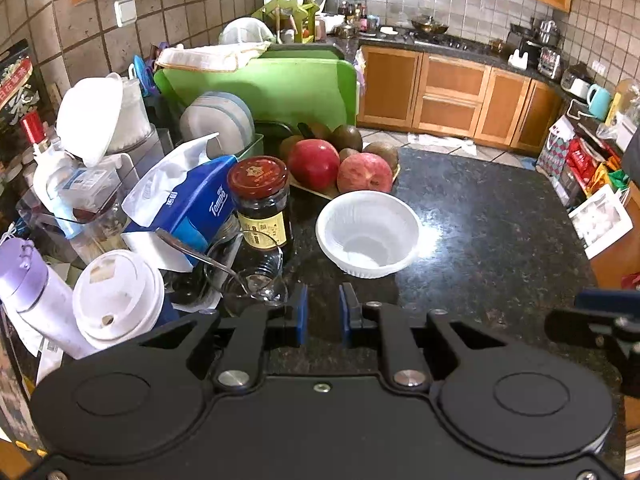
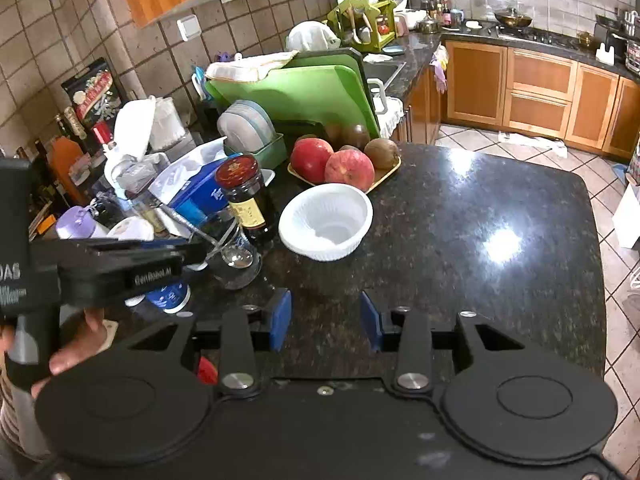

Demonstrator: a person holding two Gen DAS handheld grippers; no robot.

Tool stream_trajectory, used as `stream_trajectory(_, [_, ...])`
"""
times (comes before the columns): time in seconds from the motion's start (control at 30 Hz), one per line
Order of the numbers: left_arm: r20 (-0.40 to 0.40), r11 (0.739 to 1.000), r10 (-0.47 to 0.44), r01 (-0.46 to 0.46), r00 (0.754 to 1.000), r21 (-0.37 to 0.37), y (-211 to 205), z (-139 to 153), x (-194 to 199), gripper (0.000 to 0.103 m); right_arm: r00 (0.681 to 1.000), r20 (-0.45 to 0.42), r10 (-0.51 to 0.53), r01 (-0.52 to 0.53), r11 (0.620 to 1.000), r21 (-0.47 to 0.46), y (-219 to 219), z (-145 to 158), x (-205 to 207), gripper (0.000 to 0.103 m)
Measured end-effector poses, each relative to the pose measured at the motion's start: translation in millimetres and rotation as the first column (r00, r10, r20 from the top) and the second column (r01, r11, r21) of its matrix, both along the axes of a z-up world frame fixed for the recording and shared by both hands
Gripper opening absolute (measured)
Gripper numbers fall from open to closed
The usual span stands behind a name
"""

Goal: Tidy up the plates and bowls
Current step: 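Move both open grippers toward the small white bowl by the fruit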

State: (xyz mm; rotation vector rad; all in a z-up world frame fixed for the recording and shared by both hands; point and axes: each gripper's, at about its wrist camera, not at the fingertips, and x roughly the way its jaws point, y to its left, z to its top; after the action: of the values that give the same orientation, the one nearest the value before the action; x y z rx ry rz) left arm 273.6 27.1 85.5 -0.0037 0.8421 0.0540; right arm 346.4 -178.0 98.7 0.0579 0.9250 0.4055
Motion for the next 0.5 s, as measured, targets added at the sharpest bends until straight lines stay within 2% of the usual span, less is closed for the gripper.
stream_trajectory(0.1, [-0.025, 1.0, -0.003, 0.003, 1.0, 0.011, -0.2, -6.5, 11.2, 0.026, 1.0, -0.02, -0.005, 0.005, 1.0, -0.009, 7.6, -4.9, 20.2, 0.042])
stream_trajectory(0.27, [-0.085, 1.0, 0.0, -0.001, 0.996, -0.013, 3.9, -20.4, 31.3, 0.026, 0.997, -0.07, -0.024, 0.023, 1.0, -0.019, 15.9, -20.4, 50.6, 0.042])
stream_trajectory(0.5, [-0.134, 1.0, 0.023, -0.023, 0.991, 0.001, 7.1, -39.3, 54.7, 0.026, 0.993, -0.121, -0.007, 0.002, 0.999, -0.04, 34.5, -50.7, 93.2, 0.042])
